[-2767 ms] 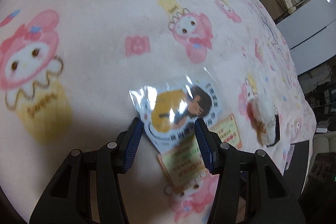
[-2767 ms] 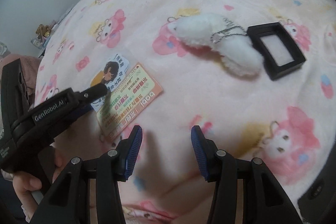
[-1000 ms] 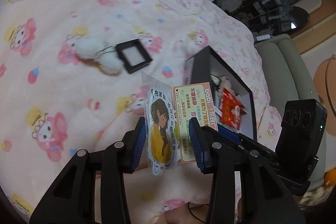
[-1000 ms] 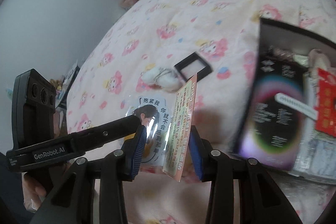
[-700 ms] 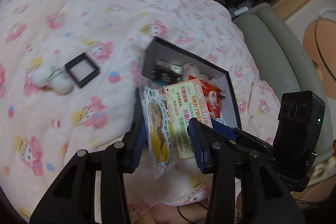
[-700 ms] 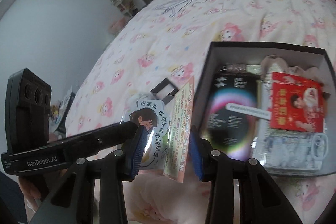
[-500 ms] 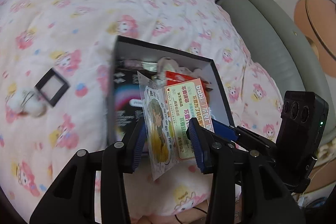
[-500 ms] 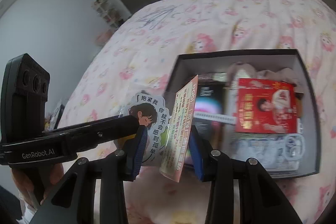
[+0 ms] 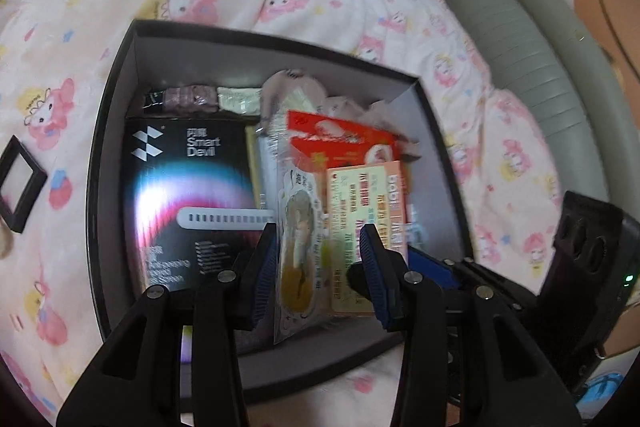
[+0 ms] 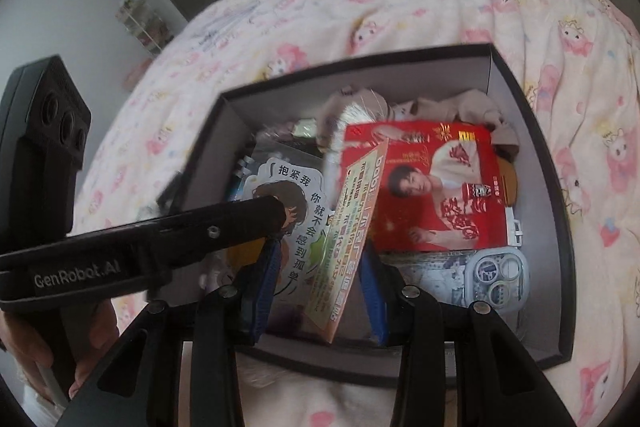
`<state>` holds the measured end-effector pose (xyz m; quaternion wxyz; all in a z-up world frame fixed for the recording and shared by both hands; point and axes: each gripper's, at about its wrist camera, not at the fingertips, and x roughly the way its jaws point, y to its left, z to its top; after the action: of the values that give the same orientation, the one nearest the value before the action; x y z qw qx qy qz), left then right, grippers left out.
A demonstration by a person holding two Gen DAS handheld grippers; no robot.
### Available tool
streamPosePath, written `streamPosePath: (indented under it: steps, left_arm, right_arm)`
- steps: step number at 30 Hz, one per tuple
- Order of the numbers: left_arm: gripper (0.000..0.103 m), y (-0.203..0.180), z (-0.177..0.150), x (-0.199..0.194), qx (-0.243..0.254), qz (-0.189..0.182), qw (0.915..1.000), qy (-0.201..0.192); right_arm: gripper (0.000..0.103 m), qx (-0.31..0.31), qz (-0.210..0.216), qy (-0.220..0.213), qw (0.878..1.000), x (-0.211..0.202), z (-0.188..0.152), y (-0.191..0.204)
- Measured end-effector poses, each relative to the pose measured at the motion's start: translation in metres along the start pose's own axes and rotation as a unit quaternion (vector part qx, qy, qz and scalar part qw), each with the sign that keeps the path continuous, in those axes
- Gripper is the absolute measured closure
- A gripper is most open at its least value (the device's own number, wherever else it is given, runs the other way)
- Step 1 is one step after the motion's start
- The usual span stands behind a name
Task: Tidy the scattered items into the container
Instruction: 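Carry the held cards with the left gripper over the box, then lower the cards into the box and open the left gripper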
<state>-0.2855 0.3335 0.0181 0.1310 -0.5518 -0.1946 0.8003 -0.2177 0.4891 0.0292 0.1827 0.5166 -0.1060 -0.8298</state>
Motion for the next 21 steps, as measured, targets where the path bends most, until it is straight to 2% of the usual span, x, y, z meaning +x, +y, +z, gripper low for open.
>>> streamPosePath:
  steps: [2,7,11,14,16,21]
  left_arm:
    - [0.062,0.002,0.000,0.003,0.006,0.022,0.9997,0.000]
    - [0.060,0.016,0.001,0.001,-0.004,0.040,0.9992,0.002]
    - [0.062,0.014,0.002,-0.006,0.024,0.081,0.9963,-0.010]
    - [0.062,0.014,-0.001,0.004,0.017,0.053,0.9983,0.019]
    - [0.062,0.014,-0.004,0.012,0.012,0.036,0.9988,0.032]
    - [0.062,0.031,-0.007,0.037,-0.034,0.033,0.9969,0.062]
  right_arm:
    - [0.067,0.000,-0.009,0.009,1.000,0.007,0.000,-0.005]
    - [0.067,0.012,-0.020,0.021,1.000,0.014,0.000,-0.020]
    - [0.067,0.008,-0.040,0.013,0.999,0.011,0.004,-0.027]
    - [0.066,0.016,-0.070,0.015,0.997,0.013,0.009,-0.039]
    - [0.066,0.017,-0.073,0.024,0.997,0.014,0.010,-0.045]
    - [0.066,-0.002,-0.065,0.027,0.998,0.009,0.011,-0.044]
